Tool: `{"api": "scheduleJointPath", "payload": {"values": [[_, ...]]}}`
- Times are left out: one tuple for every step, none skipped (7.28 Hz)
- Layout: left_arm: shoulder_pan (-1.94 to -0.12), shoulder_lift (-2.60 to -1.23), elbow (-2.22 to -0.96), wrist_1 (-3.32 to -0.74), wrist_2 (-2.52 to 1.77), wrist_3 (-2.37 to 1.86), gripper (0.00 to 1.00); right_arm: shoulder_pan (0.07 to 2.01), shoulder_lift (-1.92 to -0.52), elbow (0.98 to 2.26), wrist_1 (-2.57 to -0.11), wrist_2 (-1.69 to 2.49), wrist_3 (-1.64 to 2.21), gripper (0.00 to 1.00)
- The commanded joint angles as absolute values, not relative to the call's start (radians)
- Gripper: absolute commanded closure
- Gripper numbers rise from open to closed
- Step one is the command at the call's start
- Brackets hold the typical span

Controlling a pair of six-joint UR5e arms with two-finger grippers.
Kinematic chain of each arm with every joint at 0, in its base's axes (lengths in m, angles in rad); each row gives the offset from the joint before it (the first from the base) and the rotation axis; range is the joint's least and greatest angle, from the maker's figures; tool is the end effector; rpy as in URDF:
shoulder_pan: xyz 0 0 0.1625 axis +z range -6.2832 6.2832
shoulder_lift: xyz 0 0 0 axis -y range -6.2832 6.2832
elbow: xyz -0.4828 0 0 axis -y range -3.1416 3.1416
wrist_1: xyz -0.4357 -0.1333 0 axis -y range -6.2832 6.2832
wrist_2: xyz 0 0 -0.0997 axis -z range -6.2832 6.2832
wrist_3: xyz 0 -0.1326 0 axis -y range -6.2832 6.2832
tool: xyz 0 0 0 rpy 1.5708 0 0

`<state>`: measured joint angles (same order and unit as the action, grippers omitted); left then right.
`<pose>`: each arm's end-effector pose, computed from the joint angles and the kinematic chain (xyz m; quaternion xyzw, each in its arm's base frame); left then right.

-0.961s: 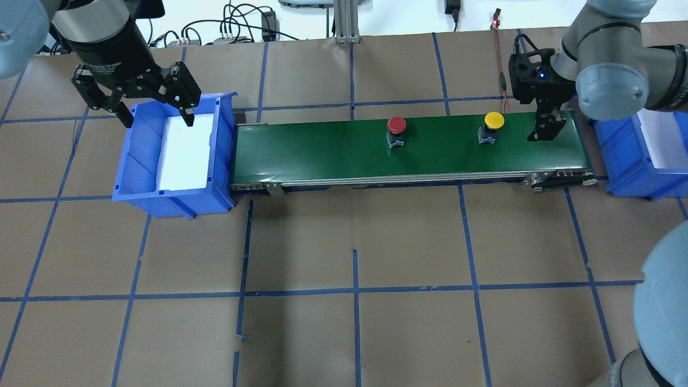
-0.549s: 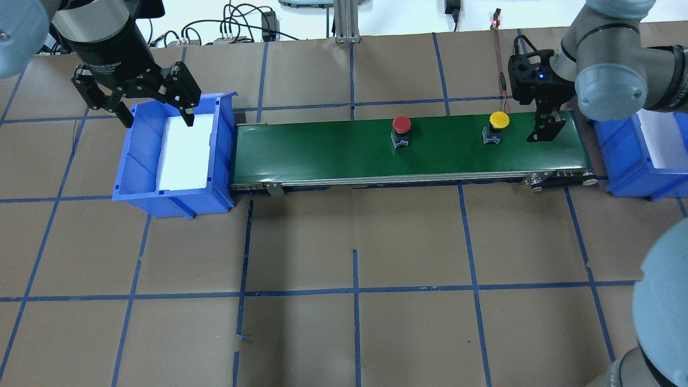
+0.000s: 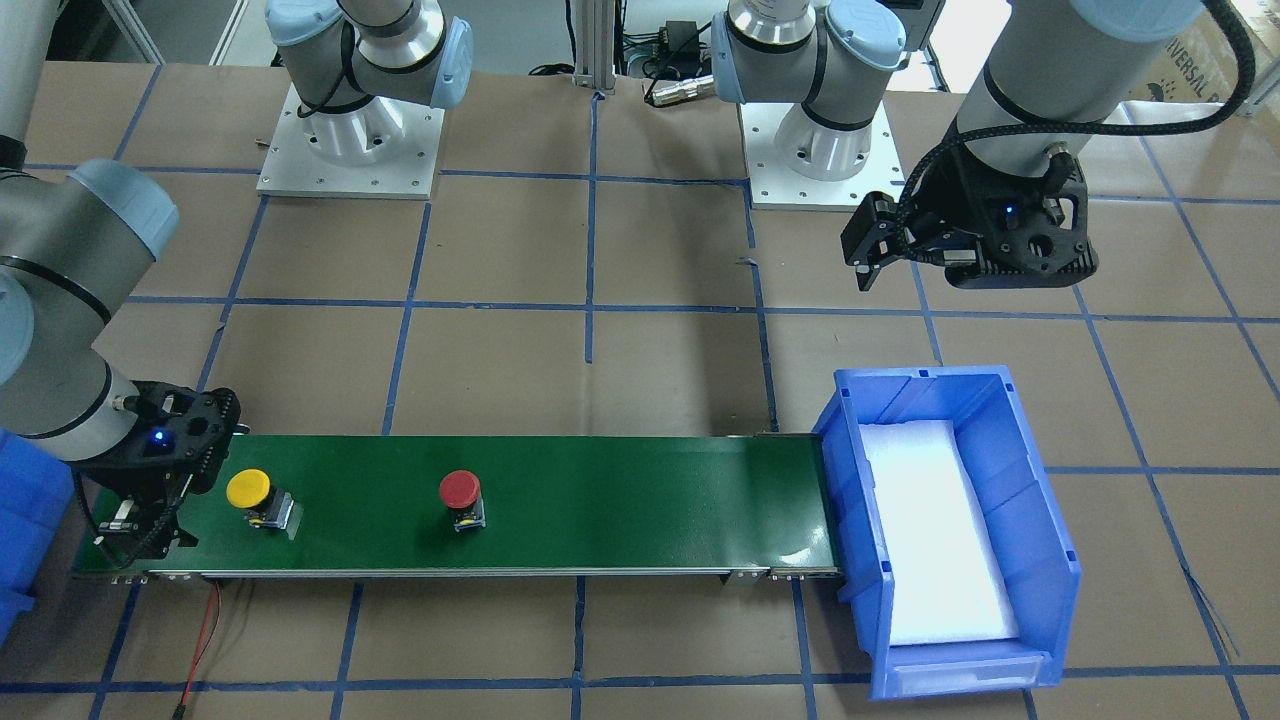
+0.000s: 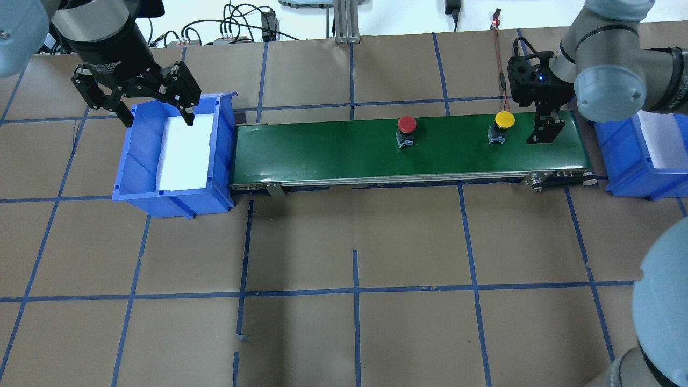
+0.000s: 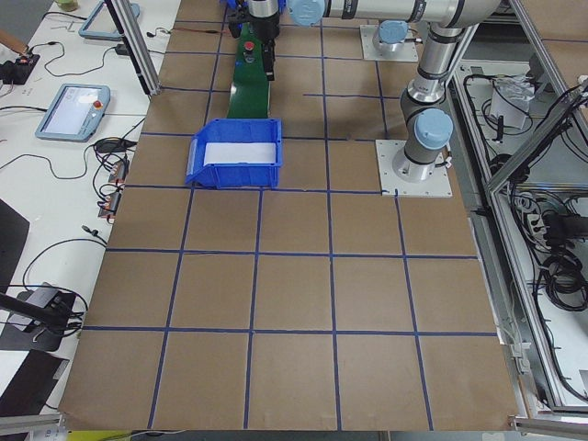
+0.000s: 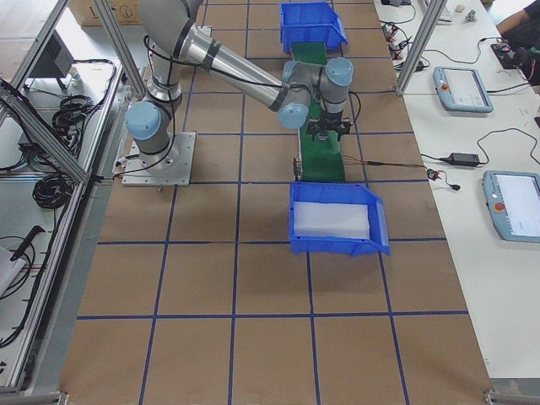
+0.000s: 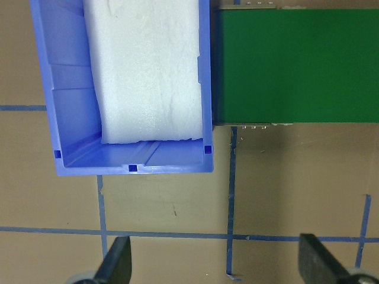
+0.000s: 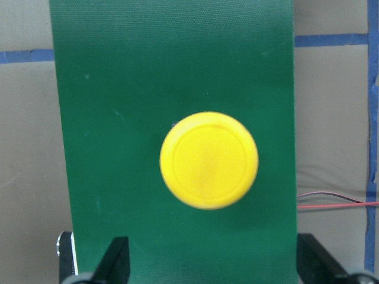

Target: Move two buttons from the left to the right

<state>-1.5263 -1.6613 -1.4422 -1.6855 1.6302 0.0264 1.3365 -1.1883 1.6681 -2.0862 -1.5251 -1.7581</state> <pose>-0.1000 -0.5733 0.5203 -0.0079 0.9988 0.0393 0.0283 -0.0202 -0.6851 0.2805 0.6903 -0.7229 0.0288 0.0025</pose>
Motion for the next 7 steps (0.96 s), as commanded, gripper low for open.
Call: {"api": "scheduleJointPath", "payload": {"values": [[-1.526,-1.661,-1.442,-1.684,1.631,0.028,0.0,1.338,-1.187,1.67,-2.086,-1.523,-1.756,0.01],[-1.526,-1.661,-1.442,-1.684,1.631,0.028,0.0,1.338,-1.19,1.672,-2.085,-1.525,-1.755,0.01],[-1.526,-1.661,-1.443,-1.684,1.631,0.028,0.0,1.338,-1.189,1.672,-2.085,-1.523,-1.755,0.01],[-1.526,-1.661,-1.443,-1.686,1.631,0.028,0.0,1.338,-1.189,1.674,-2.085,-1.522,-1.755,0.01],[-1.526,-1.661,-1.443,-1.684,1.631,0.028,0.0,1.338,-1.189,1.672,-2.085,-1.52,-1.755,0.01],[-1.526,-1.661,-1.443,-1.686,1.631,0.028,0.0,1.338,-1.186,1.672,-2.085,-1.52,-1.755,0.01],[-1.526,-1.66,-1.443,-1.686,1.631,0.028,0.0,1.338,-1.181,1.672,-2.085,-1.522,-1.756,0.01]]}}
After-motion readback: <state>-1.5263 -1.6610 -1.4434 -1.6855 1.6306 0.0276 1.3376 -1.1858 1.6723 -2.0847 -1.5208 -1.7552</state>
